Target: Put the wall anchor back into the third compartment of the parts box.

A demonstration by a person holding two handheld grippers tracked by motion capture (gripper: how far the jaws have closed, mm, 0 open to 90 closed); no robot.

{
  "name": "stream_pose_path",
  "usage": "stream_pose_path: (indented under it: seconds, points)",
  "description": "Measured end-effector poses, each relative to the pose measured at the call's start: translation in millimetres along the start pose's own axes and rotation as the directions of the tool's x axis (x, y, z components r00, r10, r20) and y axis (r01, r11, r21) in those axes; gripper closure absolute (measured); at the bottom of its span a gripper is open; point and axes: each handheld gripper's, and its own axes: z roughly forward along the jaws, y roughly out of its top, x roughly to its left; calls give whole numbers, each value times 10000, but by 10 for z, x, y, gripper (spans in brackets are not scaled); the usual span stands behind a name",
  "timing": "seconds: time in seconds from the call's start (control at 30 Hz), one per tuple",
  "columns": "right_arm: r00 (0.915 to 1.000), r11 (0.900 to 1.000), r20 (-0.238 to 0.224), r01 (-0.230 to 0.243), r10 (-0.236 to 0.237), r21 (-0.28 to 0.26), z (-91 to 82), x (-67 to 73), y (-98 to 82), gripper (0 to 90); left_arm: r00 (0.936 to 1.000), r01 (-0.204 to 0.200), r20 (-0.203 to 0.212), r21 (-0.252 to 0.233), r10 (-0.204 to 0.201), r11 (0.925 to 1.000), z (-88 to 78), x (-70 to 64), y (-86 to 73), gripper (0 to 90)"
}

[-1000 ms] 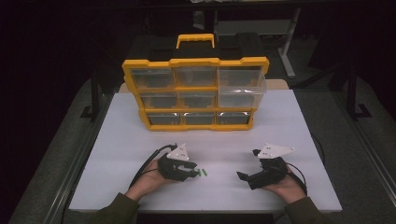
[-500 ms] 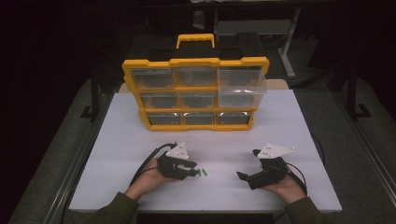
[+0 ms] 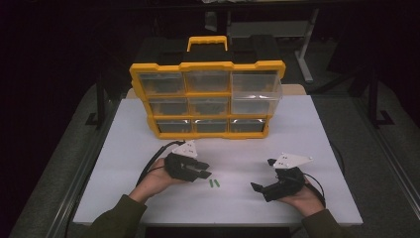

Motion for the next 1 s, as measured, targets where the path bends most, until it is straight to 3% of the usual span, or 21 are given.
stream_pose_path:
  seconds: [0.53,0.57,1.0]
  points:
    - [10000,10000,-46,17,-17,-13,1,0,-1,0,9998,-66,166,35,66,10000,-263,74,375,668]
    - [10000,10000,-54,-9,8,-96,-1,0,0,0,9997,-54,225,-23,54,10000,-320,82,460,668]
    - [9999,9999,-89,-56,55,-104,-1,5,-1,0,9981,-156,594,-80,161,9998,-531,103,877,668]
